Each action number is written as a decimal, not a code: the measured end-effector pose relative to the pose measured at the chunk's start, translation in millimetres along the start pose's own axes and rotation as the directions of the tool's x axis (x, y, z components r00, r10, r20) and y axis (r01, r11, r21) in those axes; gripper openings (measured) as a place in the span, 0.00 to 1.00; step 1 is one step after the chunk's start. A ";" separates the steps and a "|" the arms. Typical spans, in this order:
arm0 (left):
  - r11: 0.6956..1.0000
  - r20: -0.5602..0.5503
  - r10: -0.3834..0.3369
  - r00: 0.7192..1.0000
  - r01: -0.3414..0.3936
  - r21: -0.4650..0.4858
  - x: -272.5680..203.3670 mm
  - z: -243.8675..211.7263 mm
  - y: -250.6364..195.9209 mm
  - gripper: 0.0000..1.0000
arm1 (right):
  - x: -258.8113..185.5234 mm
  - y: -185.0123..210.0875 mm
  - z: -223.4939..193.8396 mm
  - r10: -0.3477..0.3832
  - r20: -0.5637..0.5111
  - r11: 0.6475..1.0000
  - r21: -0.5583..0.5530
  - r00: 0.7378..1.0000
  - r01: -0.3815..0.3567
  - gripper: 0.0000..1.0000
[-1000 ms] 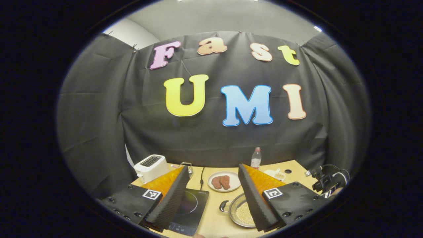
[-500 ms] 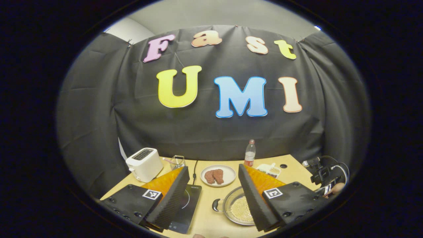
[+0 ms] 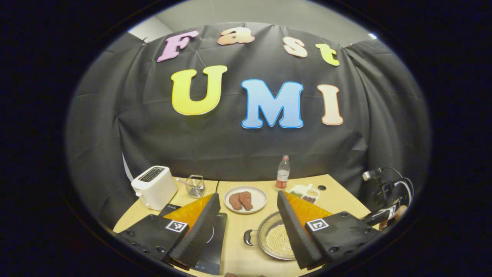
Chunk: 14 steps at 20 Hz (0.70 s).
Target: First push the handle of the pot to place it horizontally, then grasp the pot with both hands and set it on the induction cooktop.
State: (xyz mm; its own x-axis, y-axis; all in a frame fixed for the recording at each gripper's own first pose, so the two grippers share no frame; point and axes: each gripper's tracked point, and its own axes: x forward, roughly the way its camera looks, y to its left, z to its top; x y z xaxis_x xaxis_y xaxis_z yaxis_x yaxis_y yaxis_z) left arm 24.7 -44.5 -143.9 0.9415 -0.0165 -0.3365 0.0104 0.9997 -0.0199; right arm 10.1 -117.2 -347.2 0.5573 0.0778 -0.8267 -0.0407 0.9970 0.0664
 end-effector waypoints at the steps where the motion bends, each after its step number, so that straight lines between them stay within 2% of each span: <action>1: 1.000 -0.009 -0.014 1.000 0.014 0.002 3.0 -4.1 0.8 0.98 | -2.5 3.1 2.2 0.010 0.027 1.000 0.018 1.000 -0.011 0.01; 2: 1.000 -0.020 -0.028 0.999 0.028 0.003 5.5 -8.2 0.8 0.97 | -9.8 7.7 6.1 0.024 0.048 0.999 0.039 0.999 -0.026 0.18; 3: 0.999 -0.034 -0.044 0.998 0.044 0.002 9.2 -14.3 -1.2 0.97 | -16.7 10.7 7.3 0.028 0.060 0.998 0.052 0.998 -0.031 0.30; 6: 0.998 -0.065 -0.067 0.996 0.066 -0.005 22.3 -28.2 -1.6 0.97 | -17.8 12.9 13.1 0.019 0.101 0.998 0.057 0.995 -0.025 0.85; 10: 0.996 -0.148 -0.086 0.985 0.086 -0.005 39.5 -59.6 -0.8 0.97 | -16.5 14.9 20.0 0.006 0.127 0.997 0.079 0.992 -0.016 0.85; 14: 0.992 -0.256 -0.123 0.959 0.126 -0.004 55.8 -101.2 -4.8 0.99 | -1.6 12.2 22.4 -0.007 0.119 0.995 0.102 0.993 -0.005 0.86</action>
State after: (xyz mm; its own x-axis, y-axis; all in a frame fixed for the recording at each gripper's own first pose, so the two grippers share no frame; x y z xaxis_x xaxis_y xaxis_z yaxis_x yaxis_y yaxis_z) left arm 43.0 -51.8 -257.9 0.8155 -0.1428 -0.5608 0.1277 0.9896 -0.0664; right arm 27.3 -105.3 -332.6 0.6521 0.0696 -0.7550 0.0415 0.9910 0.1272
